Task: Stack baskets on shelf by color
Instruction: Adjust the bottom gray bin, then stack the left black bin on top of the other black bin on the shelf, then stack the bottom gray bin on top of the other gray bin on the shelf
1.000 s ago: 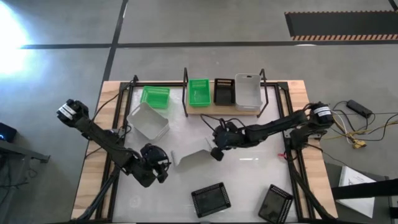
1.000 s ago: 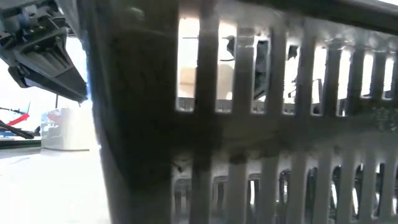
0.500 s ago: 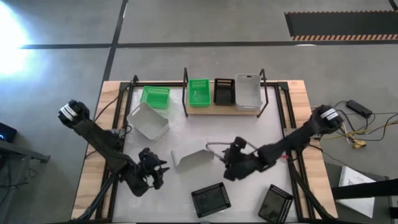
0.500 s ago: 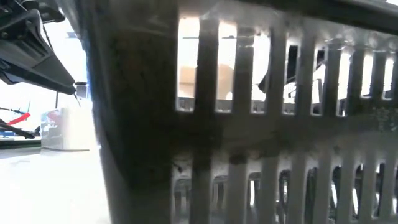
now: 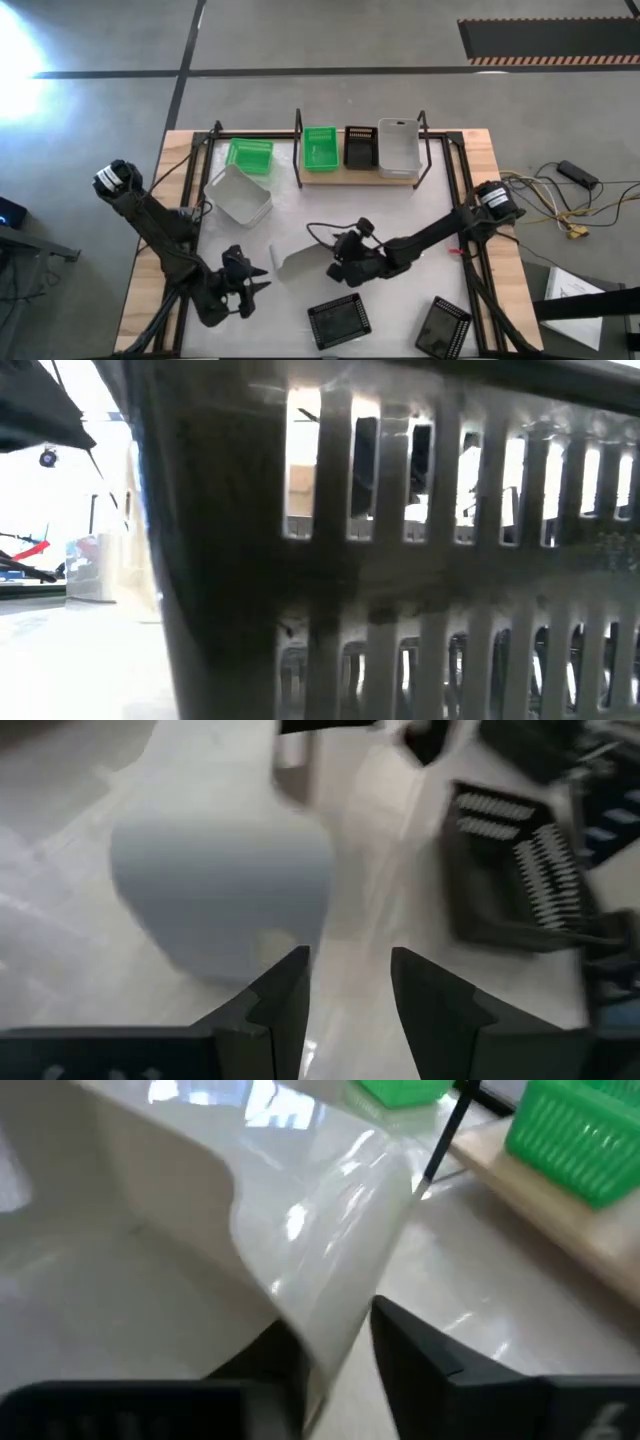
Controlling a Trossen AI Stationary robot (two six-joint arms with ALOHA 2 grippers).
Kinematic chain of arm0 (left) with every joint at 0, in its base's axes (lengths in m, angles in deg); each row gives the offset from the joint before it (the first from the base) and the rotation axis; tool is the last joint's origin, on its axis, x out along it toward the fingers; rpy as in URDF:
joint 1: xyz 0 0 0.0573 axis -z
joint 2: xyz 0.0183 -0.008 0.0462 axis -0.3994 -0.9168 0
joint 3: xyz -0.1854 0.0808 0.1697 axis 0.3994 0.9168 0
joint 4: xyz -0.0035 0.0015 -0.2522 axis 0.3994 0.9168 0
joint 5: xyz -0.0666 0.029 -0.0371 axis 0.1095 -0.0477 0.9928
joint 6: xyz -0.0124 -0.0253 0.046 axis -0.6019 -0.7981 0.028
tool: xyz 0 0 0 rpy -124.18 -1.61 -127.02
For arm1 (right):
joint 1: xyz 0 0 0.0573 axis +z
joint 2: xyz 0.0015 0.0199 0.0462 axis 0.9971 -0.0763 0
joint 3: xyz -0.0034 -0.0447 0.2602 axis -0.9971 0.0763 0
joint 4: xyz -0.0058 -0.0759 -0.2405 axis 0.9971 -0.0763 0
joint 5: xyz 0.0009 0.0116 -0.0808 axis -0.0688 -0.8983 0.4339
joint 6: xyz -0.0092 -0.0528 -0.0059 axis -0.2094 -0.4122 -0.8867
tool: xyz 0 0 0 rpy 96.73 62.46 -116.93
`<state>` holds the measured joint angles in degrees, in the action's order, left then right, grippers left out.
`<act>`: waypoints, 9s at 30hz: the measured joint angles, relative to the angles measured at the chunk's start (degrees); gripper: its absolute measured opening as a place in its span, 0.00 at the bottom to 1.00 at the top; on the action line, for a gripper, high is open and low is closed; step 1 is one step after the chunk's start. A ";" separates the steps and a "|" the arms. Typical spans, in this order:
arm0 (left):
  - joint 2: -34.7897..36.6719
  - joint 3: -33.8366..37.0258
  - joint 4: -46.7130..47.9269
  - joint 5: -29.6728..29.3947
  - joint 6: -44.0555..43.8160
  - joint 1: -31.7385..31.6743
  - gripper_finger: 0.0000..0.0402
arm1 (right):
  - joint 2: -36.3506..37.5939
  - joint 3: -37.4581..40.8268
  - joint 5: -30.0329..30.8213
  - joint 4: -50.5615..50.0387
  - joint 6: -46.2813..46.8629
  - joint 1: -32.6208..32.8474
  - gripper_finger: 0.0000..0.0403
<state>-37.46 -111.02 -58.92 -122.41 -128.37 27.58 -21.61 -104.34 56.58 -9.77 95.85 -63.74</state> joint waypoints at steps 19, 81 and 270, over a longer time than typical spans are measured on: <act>5.98 -11.04 0.02 -7.79 19.79 4.89 0.32 | -17.64 -40.46 -29.61 -27.71 -3.47 -16.33 0.02; -40.58 -36.98 -4.98 30.05 79.76 -13.25 0.28 | 0.81 -9.71 16.83 -28.11 30.38 42.24 0.13; -11.47 -3.70 -15.83 20.36 20.07 -14.01 0.31 | -15.04 -22.70 16.80 -25.59 16.06 42.66 0.13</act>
<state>-48.93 -114.72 -74.75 -102.05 -108.30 13.56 -36.65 -127.03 73.38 -35.36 111.92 -21.08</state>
